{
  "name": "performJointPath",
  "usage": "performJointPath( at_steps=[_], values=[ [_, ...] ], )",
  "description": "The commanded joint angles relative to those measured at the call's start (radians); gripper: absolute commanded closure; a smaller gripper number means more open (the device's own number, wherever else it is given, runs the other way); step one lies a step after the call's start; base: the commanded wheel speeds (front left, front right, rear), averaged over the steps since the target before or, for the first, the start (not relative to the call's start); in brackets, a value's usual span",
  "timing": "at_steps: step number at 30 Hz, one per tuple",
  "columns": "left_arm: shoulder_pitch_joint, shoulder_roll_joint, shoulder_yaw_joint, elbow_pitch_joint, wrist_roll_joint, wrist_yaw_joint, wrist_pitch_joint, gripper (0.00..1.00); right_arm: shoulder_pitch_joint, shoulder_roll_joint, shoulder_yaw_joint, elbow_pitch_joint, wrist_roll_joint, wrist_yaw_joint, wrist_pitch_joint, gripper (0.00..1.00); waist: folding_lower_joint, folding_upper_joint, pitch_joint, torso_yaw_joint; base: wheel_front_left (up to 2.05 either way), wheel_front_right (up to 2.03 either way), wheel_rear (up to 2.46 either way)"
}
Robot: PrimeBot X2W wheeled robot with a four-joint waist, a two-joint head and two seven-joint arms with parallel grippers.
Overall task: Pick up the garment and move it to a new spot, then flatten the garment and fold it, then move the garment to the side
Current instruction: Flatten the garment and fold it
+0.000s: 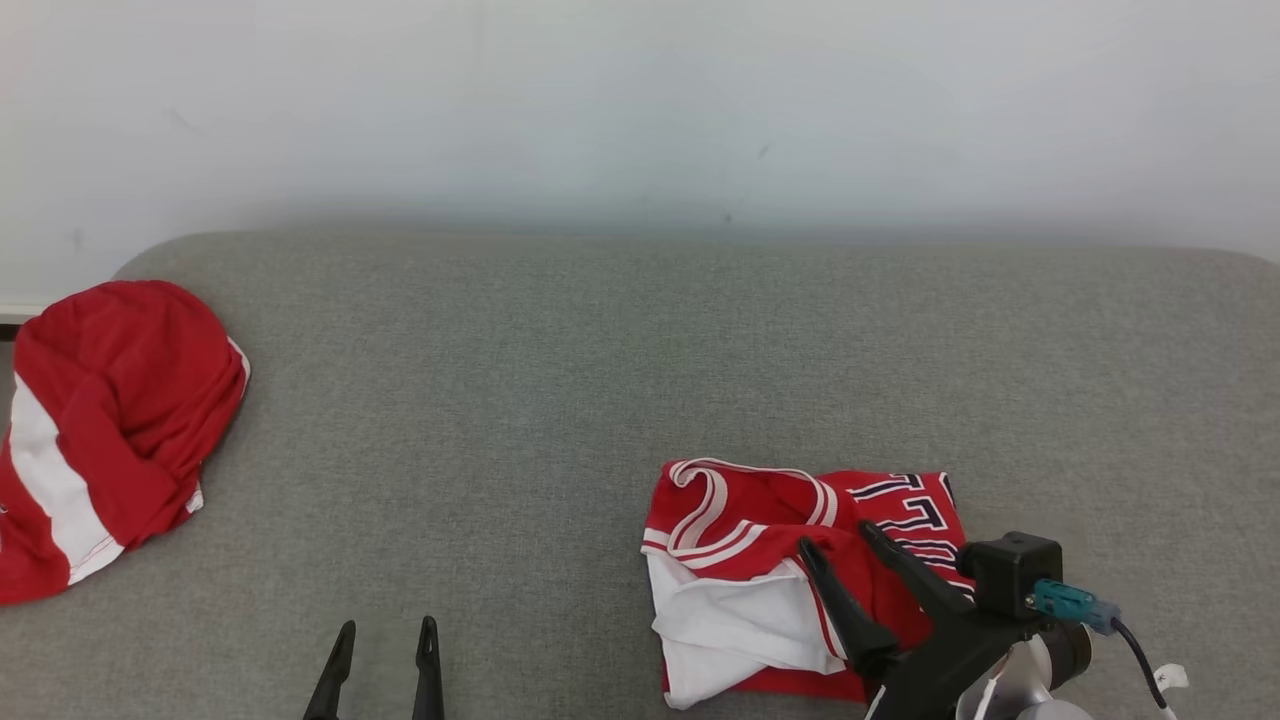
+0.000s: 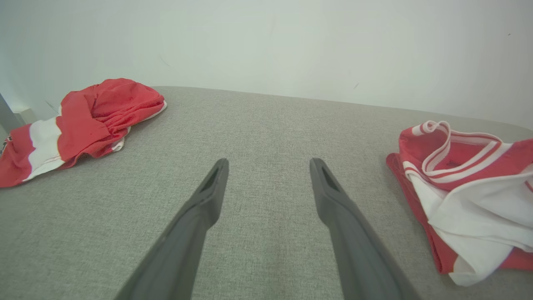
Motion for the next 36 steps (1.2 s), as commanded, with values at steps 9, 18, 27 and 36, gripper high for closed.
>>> performJointPath(
  at_steps=[9, 18, 27, 36],
  values=[
    [0.013, -0.001, 0.001, 0.007, -0.002, 0.003, -0.003, 0.00, -0.046, 0.012, 0.021, 0.110, -0.045, -0.003, 0.036, 1.00, 0.0000, -0.0001, -0.012, 0.033, 0.00, 0.00, 0.00],
    [0.027, -0.001, 0.002, 0.008, -0.005, 0.002, -0.003, 0.00, 0.009, 0.029, 0.076, 0.033, 0.004, -0.003, 0.042, 1.00, 0.0000, -0.0001, -0.033, 0.038, 0.00, 0.00, 0.00],
    [0.032, -0.001, -0.002, 0.012, -0.010, -0.002, -0.003, 0.00, 0.135, 0.086, 0.118, -0.049, 0.034, -0.003, 0.060, 1.00, 0.0000, -0.0001, -0.034, 0.033, 0.00, 0.00, 0.00],
    [0.023, -0.001, -0.004, 0.022, -0.009, -0.007, -0.003, 0.00, 0.174, 0.109, 0.171, 0.051, 0.020, -0.003, 0.086, 0.00, 0.0000, -0.0001, -0.037, 0.031, 0.00, 0.00, 0.00]
  ],
)
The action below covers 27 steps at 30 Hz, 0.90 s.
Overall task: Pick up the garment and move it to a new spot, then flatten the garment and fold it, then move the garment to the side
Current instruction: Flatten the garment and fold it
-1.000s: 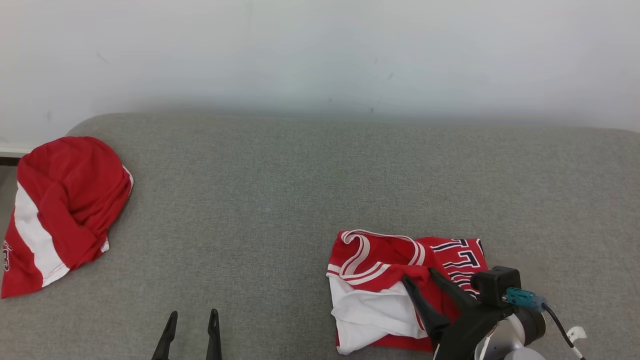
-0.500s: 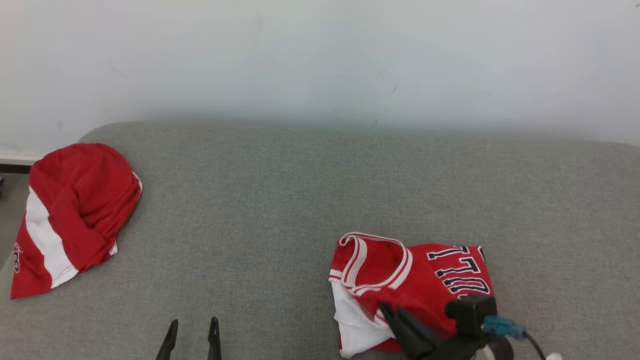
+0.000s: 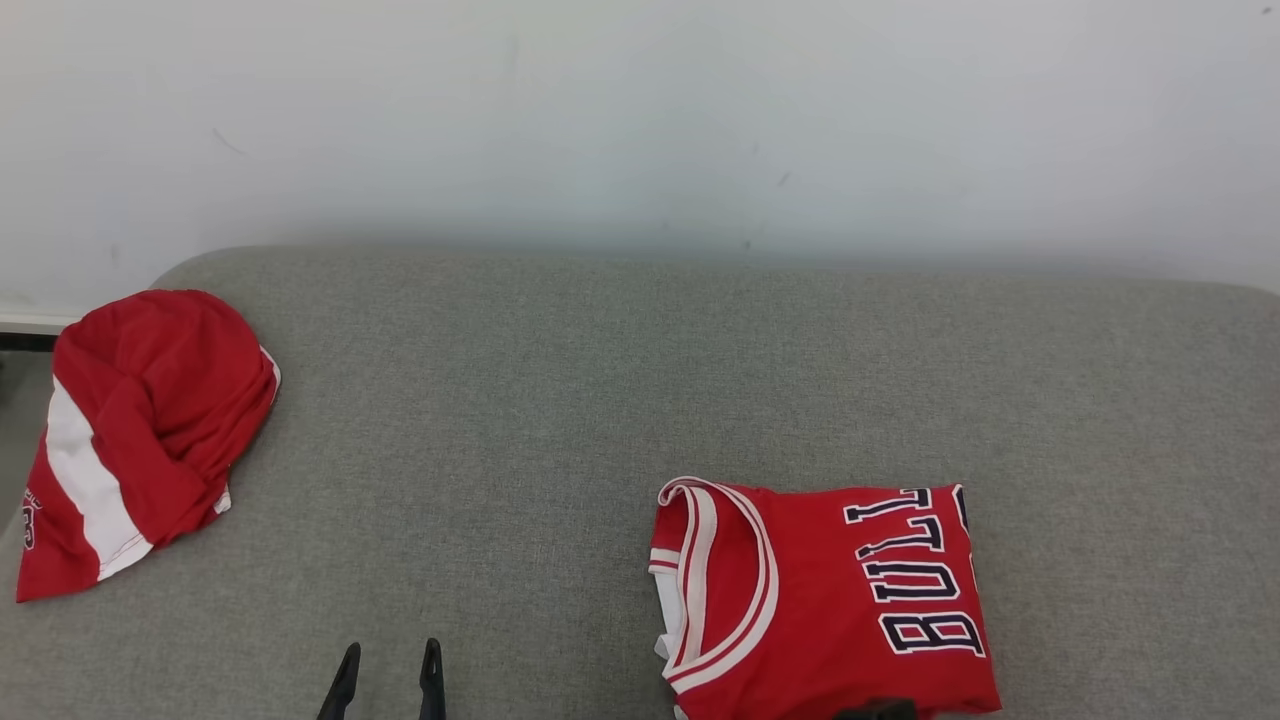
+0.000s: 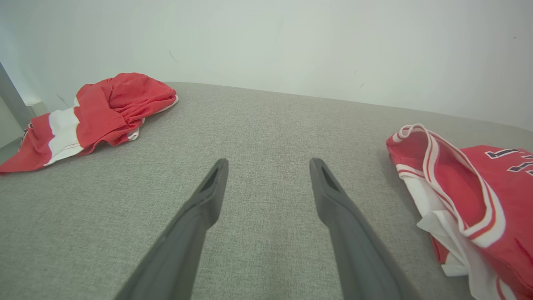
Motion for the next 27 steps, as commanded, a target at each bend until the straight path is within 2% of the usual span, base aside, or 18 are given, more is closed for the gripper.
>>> performJointPath(
  at_steps=[1, 8, 18, 20, 27],
  values=[
    [0.002, -0.001, 0.003, 0.004, -0.004, -0.005, -0.003, 0.00, 0.004, 0.001, 0.001, 0.001, -0.006, -0.003, -0.014, 0.00, 0.0000, 0.0000, -0.001, 0.000, 0.00, 0.00, 0.00],
    [0.016, -0.001, 0.015, -0.004, -0.007, 0.000, -0.003, 0.00, -0.018, -0.009, -0.054, -0.050, 0.014, -0.003, -0.131, 0.00, 0.0000, 0.0000, -0.002, -0.020, 0.00, 0.00, 0.00],
    [0.015, -0.001, 0.029, -0.019, 0.010, 0.004, -0.003, 0.00, -0.048, -0.016, -0.259, -0.069, -0.068, -0.003, -0.329, 0.00, 0.0000, 0.0000, 0.001, -0.061, 0.00, 0.00, 0.00],
    [0.015, -0.001, 0.032, -0.023, 0.015, 0.007, -0.003, 0.00, -0.044, -0.004, -0.325, -0.057, -0.087, -0.003, -0.373, 0.00, 0.0000, 0.0000, 0.001, -0.072, 0.00, 0.00, 0.00],
    [0.011, -0.001, 0.041, -0.035, 0.038, 0.017, -0.003, 0.00, -0.018, 0.016, -0.430, -0.038, -0.150, -0.003, -0.420, 0.00, 0.0000, 0.0000, 0.000, -0.097, 0.00, 0.00, 0.00]
  ],
)
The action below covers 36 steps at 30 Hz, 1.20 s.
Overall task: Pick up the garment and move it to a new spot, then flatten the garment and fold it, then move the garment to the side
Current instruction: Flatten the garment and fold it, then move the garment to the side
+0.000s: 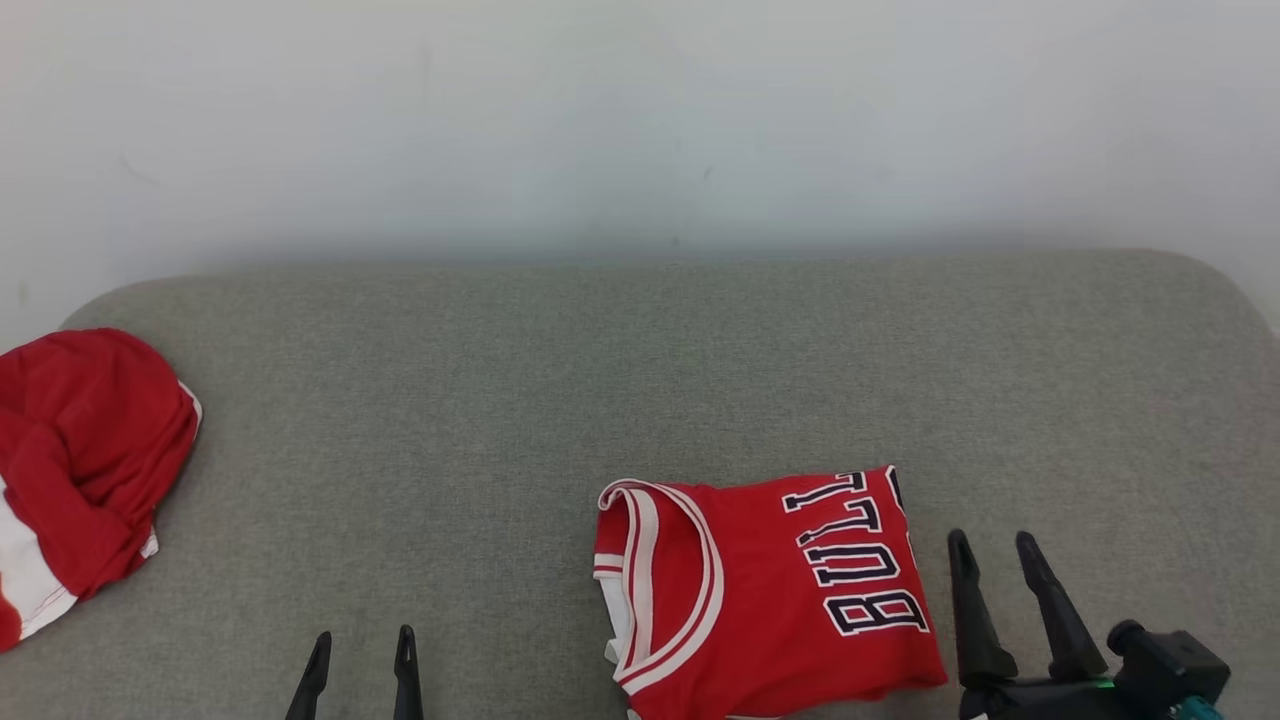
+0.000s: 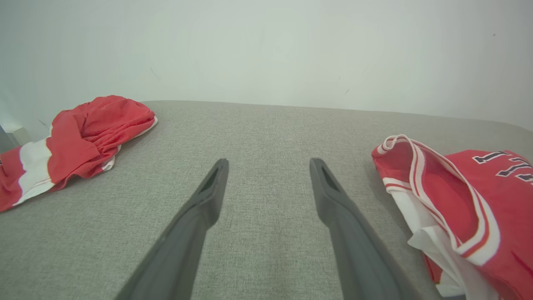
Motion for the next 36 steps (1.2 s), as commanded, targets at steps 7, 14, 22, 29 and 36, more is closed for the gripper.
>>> performJointPath(
  at_steps=[7, 14, 22, 29, 36],
  values=[
    [0.003, -0.001, 0.006, -0.016, 0.034, 0.027, -0.003, 0.00, 0.048, 0.042, -0.085, -0.027, -0.040, -0.003, -0.011, 0.00, 0.0000, 0.0000, -0.001, -0.024, 0.00, 0.00, 0.00],
    [0.014, -0.001, 0.014, -0.013, 0.047, 0.033, -0.003, 0.00, 0.090, 0.062, -0.102, -0.048, -0.110, -0.003, -0.012, 0.00, 0.0000, 0.0000, -0.005, -0.035, 0.00, 0.00, 0.00],
    [0.018, -0.001, 0.020, -0.001, 0.051, 0.035, -0.003, 0.00, 0.104, 0.073, -0.085, -0.043, -0.149, -0.003, -0.012, 0.00, 0.0000, 0.0000, -0.010, -0.036, 0.00, 0.00, 0.00],
    [0.017, -0.001, 0.018, 0.004, 0.062, 0.038, -0.003, 0.00, 0.111, 0.075, -0.068, -0.042, -0.162, -0.003, -0.012, 0.00, 0.0000, 0.0000, -0.012, -0.031, 0.00, 0.00, 0.00],
    [0.021, -0.001, 0.016, 0.003, 0.070, 0.037, -0.003, 0.00, 0.113, 0.075, -0.055, -0.039, -0.167, -0.003, -0.012, 0.00, 0.0000, 0.0000, -0.010, -0.028, 0.00, 0.00, 0.00]
  ],
)
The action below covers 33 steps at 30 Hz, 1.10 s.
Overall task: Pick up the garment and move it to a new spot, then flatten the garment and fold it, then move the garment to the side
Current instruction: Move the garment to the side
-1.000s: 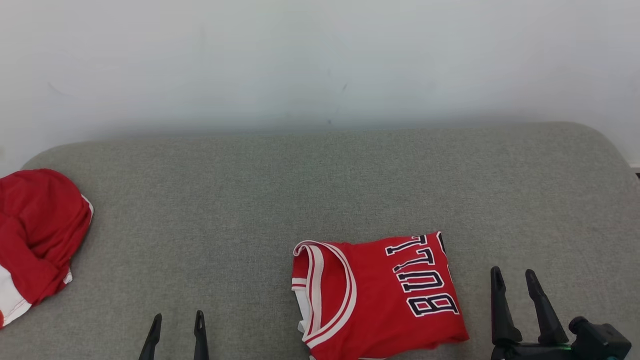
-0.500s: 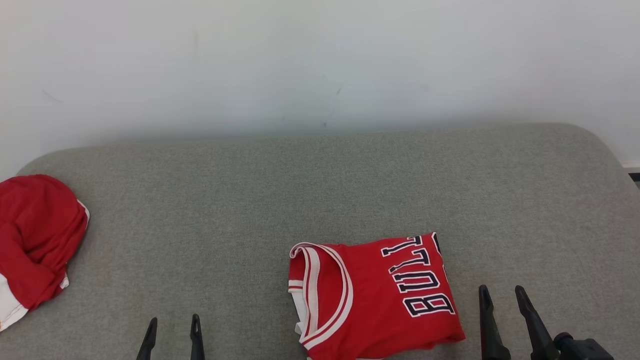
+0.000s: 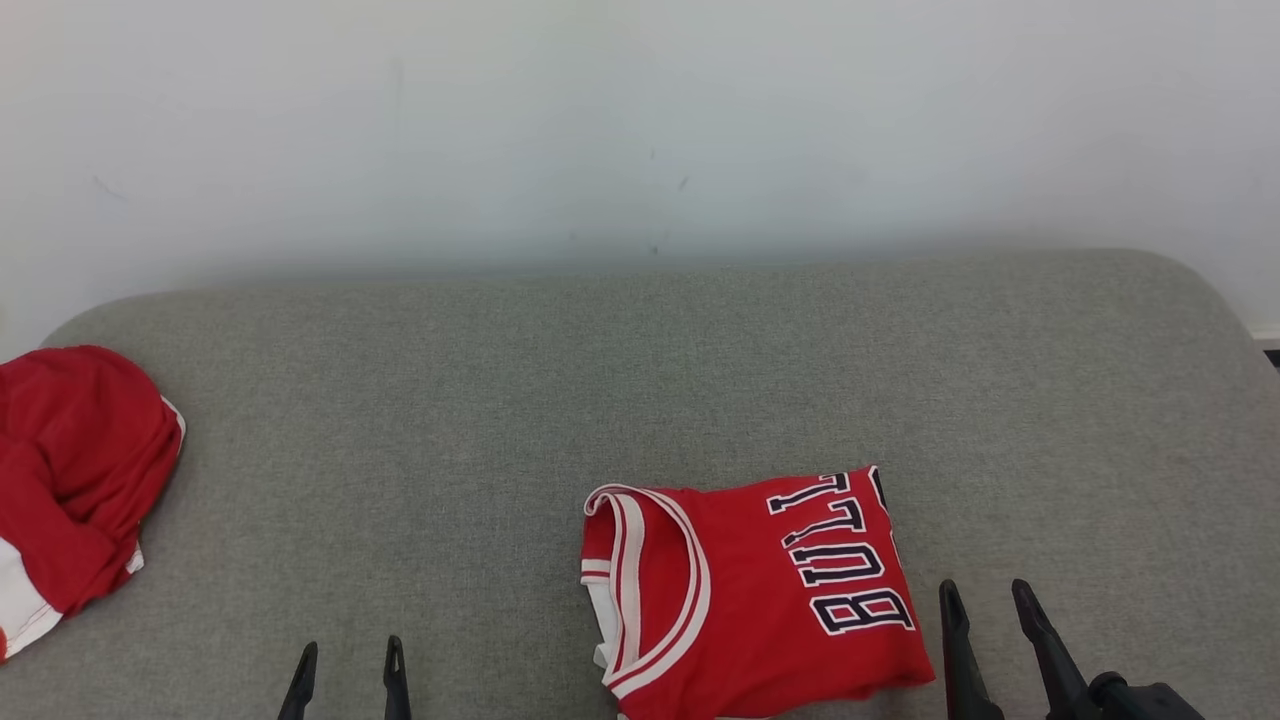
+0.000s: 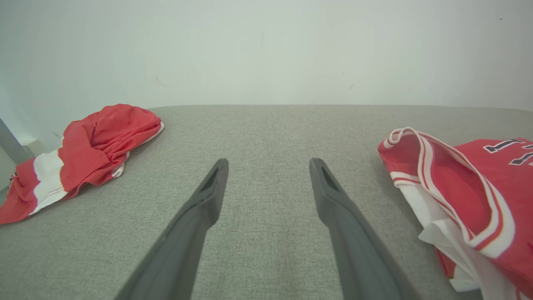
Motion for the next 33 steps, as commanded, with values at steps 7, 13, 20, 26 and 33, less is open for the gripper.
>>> performJointPath(
  at_steps=[7, 13, 20, 26, 33],
  values=[
    [0.001, -0.001, 0.001, 0.006, 0.012, 0.001, -0.003, 0.00, 0.007, 0.003, 0.010, 0.009, -0.006, -0.003, -0.004, 0.00, 0.0000, 0.0000, 0.003, 0.005, 0.00, 0.00, 0.00],
    [0.001, -0.001, 0.004, 0.008, 0.012, 0.000, -0.003, 0.00, 0.006, 0.003, 0.014, 0.011, -0.005, -0.003, -0.004, 0.00, 0.0000, 0.0000, 0.003, 0.007, 0.00, 0.00, 0.00],
    [0.002, -0.001, 0.001, 0.008, 0.008, 0.001, -0.003, 0.00, 0.008, 0.003, 0.016, 0.017, -0.011, -0.003, -0.003, 0.00, 0.0000, 0.0000, 0.003, 0.009, 0.00, 0.00, 0.00],
    [0.002, -0.001, 0.001, 0.008, 0.007, 0.003, -0.003, 0.00, 0.008, 0.003, 0.018, 0.020, -0.011, -0.003, -0.002, 0.00, 0.0000, 0.0000, 0.003, 0.011, 0.00, 0.00, 0.00],
    [0.003, -0.001, 0.003, 0.006, 0.007, 0.002, -0.003, 0.00, 0.006, 0.003, 0.020, 0.022, -0.010, -0.003, -0.002, 0.00, 0.0000, 0.0000, 0.006, 0.011, 0.00, 0.00, 0.00]
  ],
)
